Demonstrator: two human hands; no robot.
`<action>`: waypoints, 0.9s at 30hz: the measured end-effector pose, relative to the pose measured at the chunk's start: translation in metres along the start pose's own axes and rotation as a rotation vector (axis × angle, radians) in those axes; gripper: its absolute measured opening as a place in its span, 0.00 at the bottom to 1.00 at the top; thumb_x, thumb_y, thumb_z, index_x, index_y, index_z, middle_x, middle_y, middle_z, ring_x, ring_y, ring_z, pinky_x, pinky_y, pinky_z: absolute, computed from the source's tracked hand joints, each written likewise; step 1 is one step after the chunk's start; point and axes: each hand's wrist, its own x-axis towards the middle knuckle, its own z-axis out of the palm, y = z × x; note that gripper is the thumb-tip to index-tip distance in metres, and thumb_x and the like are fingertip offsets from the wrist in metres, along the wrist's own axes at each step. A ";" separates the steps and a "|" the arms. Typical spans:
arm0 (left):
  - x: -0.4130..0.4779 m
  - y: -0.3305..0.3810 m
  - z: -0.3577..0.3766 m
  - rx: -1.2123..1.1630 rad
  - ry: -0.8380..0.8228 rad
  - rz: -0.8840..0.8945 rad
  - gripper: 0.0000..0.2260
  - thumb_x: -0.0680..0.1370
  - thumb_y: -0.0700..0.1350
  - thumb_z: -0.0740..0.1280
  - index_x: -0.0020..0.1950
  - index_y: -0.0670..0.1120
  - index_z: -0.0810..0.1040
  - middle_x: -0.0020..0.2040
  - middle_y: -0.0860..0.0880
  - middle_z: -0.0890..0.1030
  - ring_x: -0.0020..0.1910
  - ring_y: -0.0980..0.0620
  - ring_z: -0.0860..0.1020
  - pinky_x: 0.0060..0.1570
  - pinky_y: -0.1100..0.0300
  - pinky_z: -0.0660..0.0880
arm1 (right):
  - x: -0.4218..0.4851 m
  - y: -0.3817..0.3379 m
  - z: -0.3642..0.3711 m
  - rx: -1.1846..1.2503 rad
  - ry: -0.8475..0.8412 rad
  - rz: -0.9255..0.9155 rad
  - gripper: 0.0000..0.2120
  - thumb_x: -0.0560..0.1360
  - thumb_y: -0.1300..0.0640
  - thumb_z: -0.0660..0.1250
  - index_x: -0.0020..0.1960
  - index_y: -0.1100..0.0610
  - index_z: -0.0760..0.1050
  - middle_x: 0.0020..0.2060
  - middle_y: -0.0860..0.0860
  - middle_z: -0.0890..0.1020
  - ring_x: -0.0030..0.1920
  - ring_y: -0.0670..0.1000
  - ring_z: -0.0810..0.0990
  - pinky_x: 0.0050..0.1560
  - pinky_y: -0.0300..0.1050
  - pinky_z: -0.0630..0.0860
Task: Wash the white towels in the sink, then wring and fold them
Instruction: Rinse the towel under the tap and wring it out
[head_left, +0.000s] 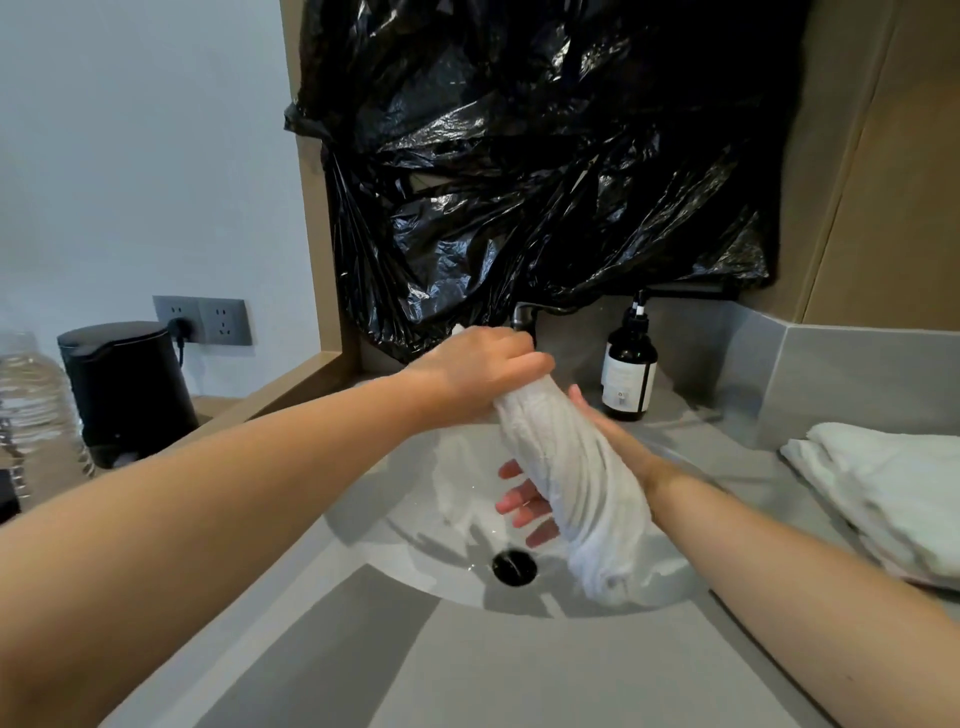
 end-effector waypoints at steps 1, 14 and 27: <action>-0.002 -0.004 -0.002 0.041 -0.102 -0.041 0.21 0.68 0.41 0.75 0.58 0.43 0.73 0.43 0.43 0.77 0.37 0.42 0.77 0.33 0.52 0.76 | -0.003 -0.002 0.001 -0.033 -0.073 0.013 0.52 0.63 0.23 0.60 0.71 0.63 0.68 0.54 0.65 0.80 0.52 0.61 0.80 0.60 0.61 0.73; -0.010 0.012 0.024 -0.300 -0.717 -0.716 0.12 0.71 0.37 0.66 0.53 0.47 0.74 0.45 0.50 0.78 0.45 0.46 0.78 0.38 0.55 0.76 | -0.008 -0.029 0.035 -1.953 0.974 0.033 0.16 0.72 0.46 0.66 0.51 0.53 0.64 0.39 0.48 0.78 0.40 0.55 0.76 0.38 0.44 0.68; -0.035 0.035 0.052 -1.109 -0.763 -1.024 0.11 0.64 0.34 0.71 0.44 0.45 0.78 0.39 0.47 0.79 0.42 0.46 0.78 0.44 0.54 0.76 | -0.004 -0.038 0.010 -2.491 0.578 -0.040 0.20 0.75 0.44 0.64 0.59 0.57 0.66 0.44 0.52 0.78 0.45 0.57 0.79 0.43 0.50 0.75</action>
